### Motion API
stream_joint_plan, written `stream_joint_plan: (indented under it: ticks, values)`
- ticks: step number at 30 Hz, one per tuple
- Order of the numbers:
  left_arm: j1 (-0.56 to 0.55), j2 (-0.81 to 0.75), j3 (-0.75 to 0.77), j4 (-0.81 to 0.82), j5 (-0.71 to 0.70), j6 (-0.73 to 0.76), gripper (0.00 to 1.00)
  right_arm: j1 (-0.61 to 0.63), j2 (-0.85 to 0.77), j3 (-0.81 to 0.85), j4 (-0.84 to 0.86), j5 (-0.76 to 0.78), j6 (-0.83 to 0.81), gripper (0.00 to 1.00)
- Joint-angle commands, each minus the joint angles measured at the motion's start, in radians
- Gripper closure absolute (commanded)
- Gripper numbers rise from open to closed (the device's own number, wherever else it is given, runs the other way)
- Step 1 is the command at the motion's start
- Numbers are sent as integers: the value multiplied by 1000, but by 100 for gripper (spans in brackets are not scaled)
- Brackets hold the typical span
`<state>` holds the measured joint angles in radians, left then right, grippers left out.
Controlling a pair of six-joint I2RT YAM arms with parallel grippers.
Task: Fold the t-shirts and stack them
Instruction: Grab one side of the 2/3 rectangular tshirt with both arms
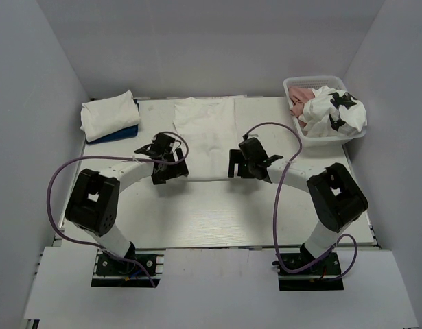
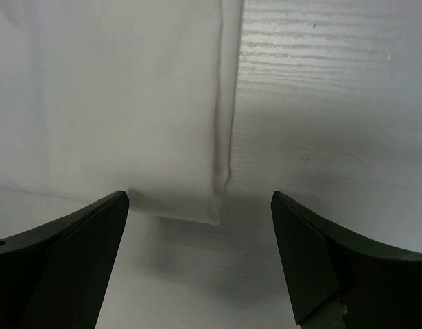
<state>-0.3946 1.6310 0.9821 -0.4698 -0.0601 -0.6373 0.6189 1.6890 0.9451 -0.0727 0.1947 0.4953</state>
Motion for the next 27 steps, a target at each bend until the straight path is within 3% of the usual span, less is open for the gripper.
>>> stream_joint_plan:
  ticks: [1,5,8,13,14,16,17,18,20,23,24,27]
  values:
    - [-4,-31,-28,60,54,-18,0,-8,-31,-26,59,-60,54,10]
    - [-4,12,-28,80,43,-27,15,-22,-5,-49,122,-83,71,10]
    - [-4,58,-28,71,20,-42,16,-31,3,-61,134,-98,77,10]
    - [-4,84,-19,91,32,-42,31,-41,8,-95,155,-101,88,10]
    - [-4,93,-19,91,42,-42,42,-44,14,-100,152,-100,95,12]
    - [-4,80,-40,100,54,-42,54,-50,17,-117,158,-103,107,17]
    - [-4,79,-54,124,69,-42,67,-51,14,-123,175,-116,117,20]
    - [-4,66,-77,135,81,-42,75,-57,12,-146,186,-126,120,32]
    - [-4,56,-95,148,82,-52,87,-59,6,-152,192,-159,121,45]
    - [-4,56,-95,157,104,-52,88,-59,6,-154,189,-185,120,50]
    - [-4,69,-95,157,105,-52,93,-59,6,-154,189,-220,120,53]
    - [-4,79,-95,157,115,-52,100,-58,12,-155,194,-245,129,70]
